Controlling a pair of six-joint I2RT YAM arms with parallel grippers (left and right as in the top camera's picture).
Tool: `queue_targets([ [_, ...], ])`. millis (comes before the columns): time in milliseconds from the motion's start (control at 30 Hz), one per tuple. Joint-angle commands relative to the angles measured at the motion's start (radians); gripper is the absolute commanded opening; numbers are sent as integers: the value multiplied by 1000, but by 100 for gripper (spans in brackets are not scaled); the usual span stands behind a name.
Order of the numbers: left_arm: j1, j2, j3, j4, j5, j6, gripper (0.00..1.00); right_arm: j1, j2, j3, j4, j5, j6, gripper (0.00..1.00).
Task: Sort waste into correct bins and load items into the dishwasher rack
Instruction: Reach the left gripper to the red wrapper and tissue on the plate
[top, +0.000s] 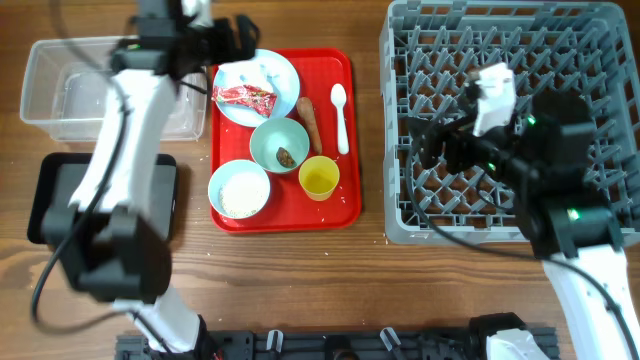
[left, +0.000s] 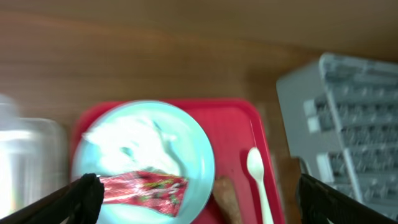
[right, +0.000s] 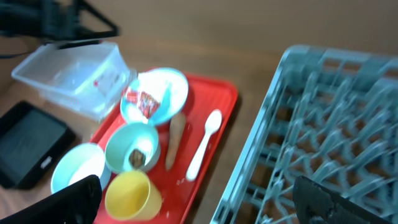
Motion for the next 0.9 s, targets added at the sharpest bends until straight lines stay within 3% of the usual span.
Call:
queue_targets([
  [0,-48,126,11,65,50,-43,100,1,83,15,-17,-53,39,100],
  [100,-94,231,11,56,-178,-345,100,1,154,15,-38,-57,67,100],
  [200,-143,275,11,14,-412,-528,100,1,191,15,-64,-57,85,100],
  [400,-196,286,10,-19,-627,-610,100,1,200,15,-87,-57,84,100],
  [767,-190,417,10,83,-586,-642,98,1,201,9,-82,-57,94,100],
  [833,-190,431,10,97,-584,-639,87,1,201,9,-77,-57,116,100],
  [867,-190,438,10,96,-584,-639,45,1,200,9,-76,-57,115,100],
])
